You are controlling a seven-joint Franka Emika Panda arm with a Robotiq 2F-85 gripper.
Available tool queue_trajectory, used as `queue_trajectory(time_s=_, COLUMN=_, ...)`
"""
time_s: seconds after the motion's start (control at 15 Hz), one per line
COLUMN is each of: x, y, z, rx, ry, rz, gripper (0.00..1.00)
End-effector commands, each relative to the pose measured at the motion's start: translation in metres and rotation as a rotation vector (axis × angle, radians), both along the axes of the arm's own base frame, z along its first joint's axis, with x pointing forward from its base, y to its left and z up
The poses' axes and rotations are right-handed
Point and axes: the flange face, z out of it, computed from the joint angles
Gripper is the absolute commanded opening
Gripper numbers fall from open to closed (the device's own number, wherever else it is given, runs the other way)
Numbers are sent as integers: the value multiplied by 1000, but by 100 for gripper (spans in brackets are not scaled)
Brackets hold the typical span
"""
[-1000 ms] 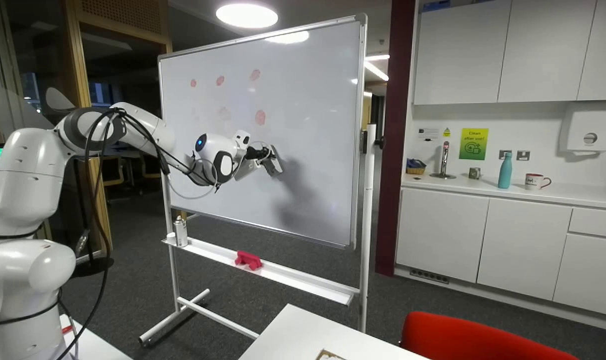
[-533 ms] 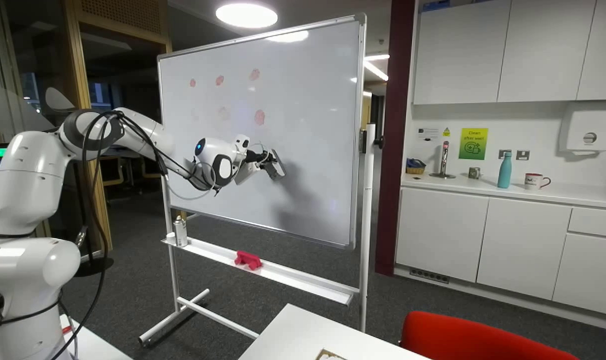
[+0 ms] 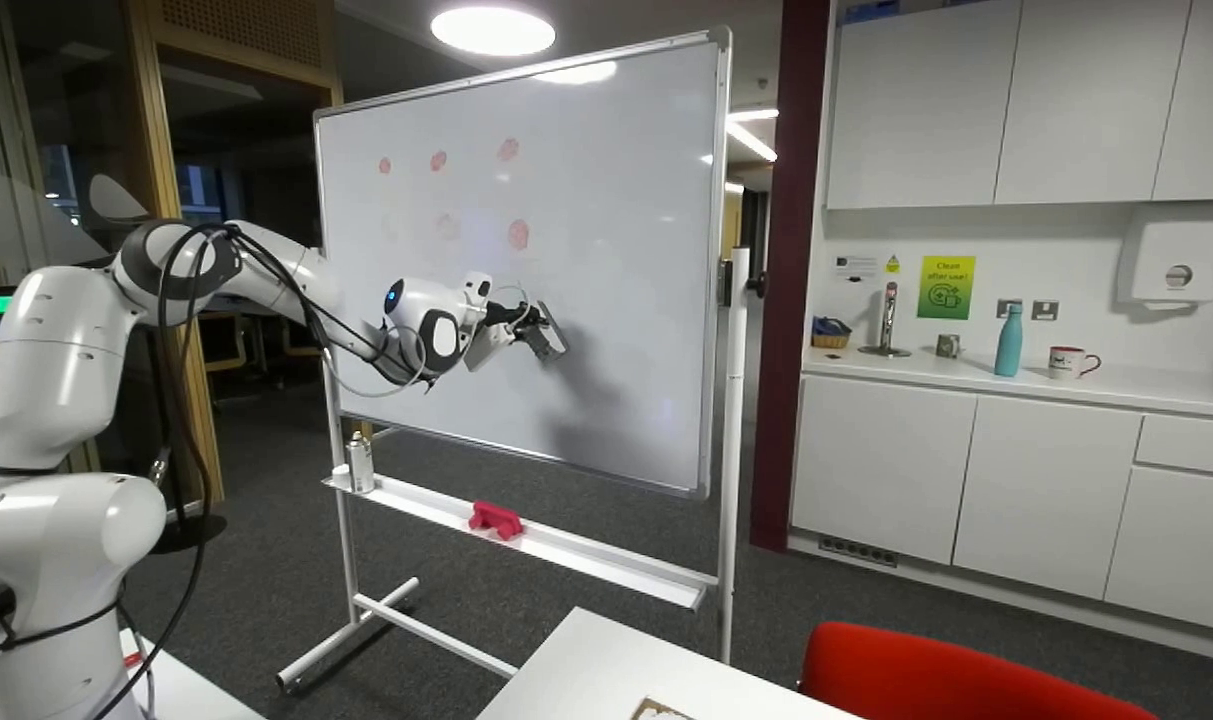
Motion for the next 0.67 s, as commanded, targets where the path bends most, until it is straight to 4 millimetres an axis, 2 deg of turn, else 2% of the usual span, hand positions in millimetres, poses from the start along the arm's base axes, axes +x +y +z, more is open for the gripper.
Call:
queue_trajectory(time_s=0.0, x=3, y=33, z=6, rx=-23, ry=-12, rz=36, gripper=35)
queue_trajectory(time_s=0.33, x=0, y=70, z=3, rx=-33, ry=-7, rz=90, gripper=35)
queue_trajectory(time_s=0.47, x=1, y=74, z=6, rx=-30, ry=-10, rz=92, gripper=35)
queue_trajectory(time_s=0.6, x=3, y=66, z=16, rx=-10, ry=-20, rz=76, gripper=35)
